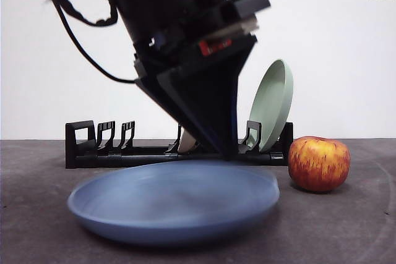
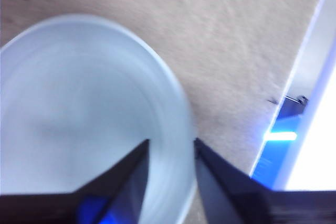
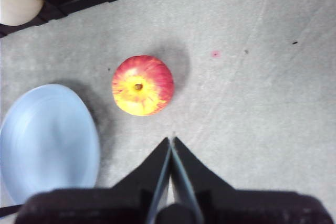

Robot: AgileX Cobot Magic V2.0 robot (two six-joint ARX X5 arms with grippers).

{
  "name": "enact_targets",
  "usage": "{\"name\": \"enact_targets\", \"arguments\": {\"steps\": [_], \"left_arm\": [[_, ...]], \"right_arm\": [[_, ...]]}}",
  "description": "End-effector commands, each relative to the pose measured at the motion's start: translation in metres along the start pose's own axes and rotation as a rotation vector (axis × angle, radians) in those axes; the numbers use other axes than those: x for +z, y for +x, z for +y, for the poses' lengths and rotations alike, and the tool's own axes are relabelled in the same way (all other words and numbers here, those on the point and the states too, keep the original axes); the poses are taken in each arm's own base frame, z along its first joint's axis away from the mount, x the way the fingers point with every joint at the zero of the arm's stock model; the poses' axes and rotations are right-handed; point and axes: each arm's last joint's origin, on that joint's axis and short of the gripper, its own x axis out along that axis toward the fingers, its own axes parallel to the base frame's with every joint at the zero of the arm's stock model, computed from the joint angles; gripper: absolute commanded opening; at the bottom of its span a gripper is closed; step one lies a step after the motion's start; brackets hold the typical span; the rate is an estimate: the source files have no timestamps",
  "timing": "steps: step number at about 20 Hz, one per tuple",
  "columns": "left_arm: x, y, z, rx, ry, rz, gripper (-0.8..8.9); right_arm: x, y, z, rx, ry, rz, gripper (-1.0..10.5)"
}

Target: Take the blue plate from the plate rack,put the plate on the table,take the apple from the table,put the apple in the plate

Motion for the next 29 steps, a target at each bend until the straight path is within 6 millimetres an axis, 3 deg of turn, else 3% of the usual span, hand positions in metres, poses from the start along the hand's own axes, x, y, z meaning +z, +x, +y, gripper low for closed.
{"name": "enact_targets", "arguments": {"steps": [1, 5, 9, 11, 14, 17, 24, 29], "left_arm": [[-0.002, 0.006, -0.001, -0.001, -0.028, 0.013, 1.71], [-0.002, 0.004, 0.000, -0.003, -0.102, 0.015, 1.71], [0.005, -0.019, -0.002, -0.088, -0.125, 0.048, 1.18], [0.011, -0.041, 0.000, -0.098, -0.128, 0.042, -0.17], [0.014, -0.083, 0.003, -0.098, -0.130, -0.020, -0.08], [0.005, -0.126, 0.006, -0.099, -0.132, -0.124, -0.09], [-0.036, -0.206, 0.010, -0.106, -0.158, -0.359, -0.08], [-0.074, -0.232, 0.014, 0.037, -0.231, -0.320, -0.08]], "right_arm": [[0.001, 0.000, 0.000, -0.009, -0.010, -0.001, 0.1], [0.001, 0.000, 0.000, -0.008, -0.010, -0.001, 0.1], [0.002, 0.001, 0.007, 0.074, -0.074, -0.004, 0.1], [0.004, 0.003, 0.015, 0.093, -0.119, -0.024, 1.6], [0.007, 0.013, 0.031, 0.129, -0.169, -0.038, 3.4], [0.010, 0.034, 0.042, 0.092, -0.189, -0.003, 6.2], [0.021, 0.114, 0.051, 0.003, -0.204, 0.156, 6.4], [0.027, 0.155, 0.053, -0.057, -0.215, 0.231, 6.3]]}}
